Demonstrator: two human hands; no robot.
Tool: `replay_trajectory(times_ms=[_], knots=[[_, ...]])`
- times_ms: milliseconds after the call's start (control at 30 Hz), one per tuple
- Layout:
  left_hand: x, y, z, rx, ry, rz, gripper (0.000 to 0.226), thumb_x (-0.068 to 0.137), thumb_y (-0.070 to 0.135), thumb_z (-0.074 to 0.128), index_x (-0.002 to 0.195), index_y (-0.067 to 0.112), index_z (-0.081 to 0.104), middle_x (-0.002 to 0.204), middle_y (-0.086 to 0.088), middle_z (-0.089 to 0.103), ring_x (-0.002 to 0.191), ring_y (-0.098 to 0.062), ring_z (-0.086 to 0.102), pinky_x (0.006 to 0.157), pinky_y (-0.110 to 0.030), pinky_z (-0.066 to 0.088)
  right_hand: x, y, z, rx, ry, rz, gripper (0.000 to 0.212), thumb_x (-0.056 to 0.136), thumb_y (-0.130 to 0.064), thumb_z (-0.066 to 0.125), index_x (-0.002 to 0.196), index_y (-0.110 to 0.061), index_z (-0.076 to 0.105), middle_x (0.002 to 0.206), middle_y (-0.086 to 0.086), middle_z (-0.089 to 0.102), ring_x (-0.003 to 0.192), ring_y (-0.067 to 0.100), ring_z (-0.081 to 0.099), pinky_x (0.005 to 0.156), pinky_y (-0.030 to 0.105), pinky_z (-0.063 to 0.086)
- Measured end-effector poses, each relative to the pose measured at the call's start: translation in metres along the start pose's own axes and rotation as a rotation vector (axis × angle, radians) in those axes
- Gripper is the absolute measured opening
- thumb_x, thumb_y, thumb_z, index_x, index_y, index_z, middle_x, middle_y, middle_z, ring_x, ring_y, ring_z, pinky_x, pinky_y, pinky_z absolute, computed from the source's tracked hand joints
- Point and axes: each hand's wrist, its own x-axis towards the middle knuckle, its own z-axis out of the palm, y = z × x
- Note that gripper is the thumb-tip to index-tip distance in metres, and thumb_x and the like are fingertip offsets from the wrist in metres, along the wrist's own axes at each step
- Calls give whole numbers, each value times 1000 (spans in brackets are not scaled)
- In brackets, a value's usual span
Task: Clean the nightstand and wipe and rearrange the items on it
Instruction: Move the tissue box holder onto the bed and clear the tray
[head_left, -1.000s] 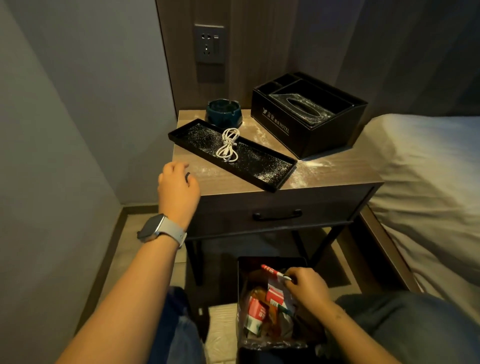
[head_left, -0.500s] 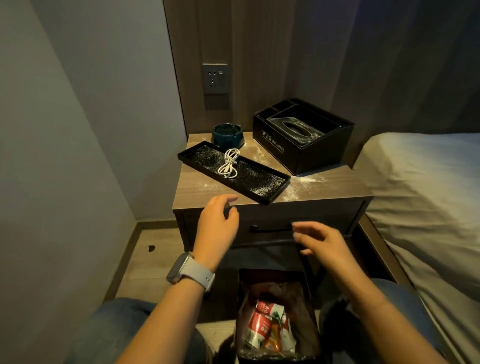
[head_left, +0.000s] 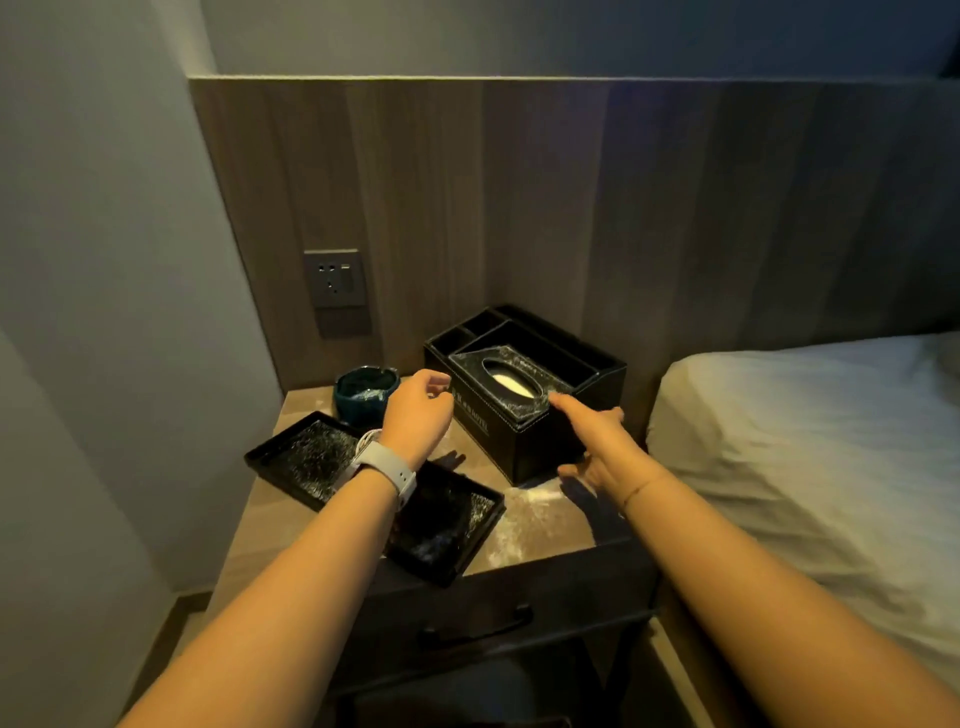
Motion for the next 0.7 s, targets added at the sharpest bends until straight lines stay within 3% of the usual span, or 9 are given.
replay_trajectory(times_ms=[100, 200, 300, 400, 467, 567, 633, 700], knots=[[25, -6, 12, 20, -11, -24, 33, 93, 11, 47, 125, 12, 56, 124, -5, 57, 86, -4, 54, 71, -20, 44, 23, -4, 8, -44, -5, 40, 127, 70, -47, 78, 148, -25, -20, 154, 14, 20, 131, 42, 37, 83, 53, 53], [40, -11, 19, 33, -33, -29, 33, 94, 11, 46, 126, 13, 54, 125, -7, 56, 88, -3, 52, 77, -22, 42, 34, -6, 14, -78, 48, 33, 117, 80, -40, 69, 146, -17, -24, 156, 15, 16, 132, 42, 35, 71, 48, 59], [50, -8, 20, 50, -39, 26, 33, 94, 9, 45, 125, 12, 55, 127, -7, 56, 109, -14, 52, 89, -26, 42, 39, -6, 22, -33, 81, 16, 102, 90, -27, 59, 146, -15, -26, 157, 17, 7, 138, 44, 23, 85, 55, 53], [66, 4, 14, 95, -39, 147, 33, 94, 10, 44, 125, 14, 56, 125, -3, 57, 108, -10, 51, 89, -23, 40, 42, -8, 27, -79, 107, 15, 92, 96, -30, 50, 145, -8, -25, 157, 19, 8, 141, 44, 16, 101, 61, 39], [82, 10, 7, 96, -27, 174, 33, 94, 10, 45, 124, 13, 57, 125, -4, 57, 110, -12, 53, 91, -24, 42, 42, -13, 23, -131, 94, 14, 87, 97, -29, 47, 147, -7, -21, 157, 19, 11, 140, 44, 17, 103, 62, 36], [112, 12, -2, 154, -12, 135, 36, 93, 13, 46, 128, 10, 53, 131, -9, 54, 118, -22, 52, 99, -35, 45, 41, -26, 4, -102, 95, -9, 68, 95, -14, 49, 149, -7, 9, 149, 18, 26, 131, 46, 32, 85, 64, 48], [130, 9, -4, 237, -22, 81, 42, 94, 20, 48, 135, 9, 46, 137, -12, 49, 124, -28, 49, 101, -38, 43, 42, -33, -10, -158, 82, -35, 41, 94, -12, 49, 130, -3, 32, 136, 20, 39, 120, 45, 43, 69, 59, 55], [143, 8, -2, 294, -86, 7, 51, 96, 31, 49, 141, 9, 37, 141, -14, 45, 126, -30, 46, 100, -37, 42, 45, -36, -24, -175, 73, -62, 33, 94, -14, 48, 124, -7, 38, 119, 20, 48, 102, 41, 53, 50, 49, 56]])
